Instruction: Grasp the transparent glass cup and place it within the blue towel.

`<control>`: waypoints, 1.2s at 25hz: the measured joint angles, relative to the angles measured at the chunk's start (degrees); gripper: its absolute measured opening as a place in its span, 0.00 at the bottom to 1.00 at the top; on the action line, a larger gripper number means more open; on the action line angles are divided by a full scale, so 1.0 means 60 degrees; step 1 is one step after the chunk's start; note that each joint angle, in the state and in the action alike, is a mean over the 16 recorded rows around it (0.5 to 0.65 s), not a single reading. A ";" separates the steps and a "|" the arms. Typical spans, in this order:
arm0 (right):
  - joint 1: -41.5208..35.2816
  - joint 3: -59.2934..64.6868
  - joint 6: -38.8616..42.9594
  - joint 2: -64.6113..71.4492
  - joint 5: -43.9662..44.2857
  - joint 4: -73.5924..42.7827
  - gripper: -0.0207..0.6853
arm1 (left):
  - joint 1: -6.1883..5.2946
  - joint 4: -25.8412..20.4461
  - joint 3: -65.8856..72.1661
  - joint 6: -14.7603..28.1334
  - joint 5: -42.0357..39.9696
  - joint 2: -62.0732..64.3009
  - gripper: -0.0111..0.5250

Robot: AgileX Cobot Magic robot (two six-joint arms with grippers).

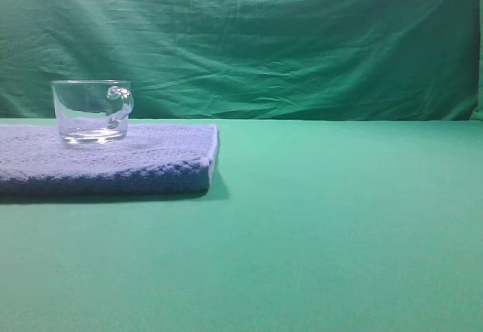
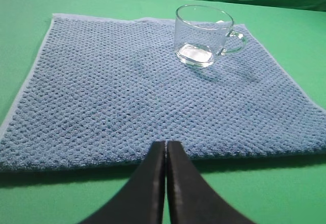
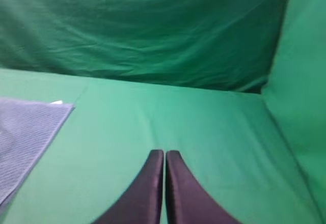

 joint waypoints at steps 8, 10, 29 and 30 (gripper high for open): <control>-0.0062 0.2434 -0.0158 -0.0687 -0.1848 -0.0007 0.03 | 0.0000 0.0000 0.0000 0.0000 0.0000 0.0000 0.02; 0.0078 0.2881 -0.0167 -0.0700 -0.2146 -0.0012 0.03 | 0.0000 0.0000 0.0000 0.0000 0.0000 0.0000 0.02; 0.0969 0.3908 -0.0265 -0.0701 -0.1596 -0.0183 0.03 | 0.0000 0.0000 0.0000 0.0000 0.0000 0.0000 0.02; 0.0969 0.3909 -0.0252 -0.0701 -0.1563 -0.0185 0.03 | 0.0000 0.0000 0.0000 0.0000 0.0000 0.0000 0.02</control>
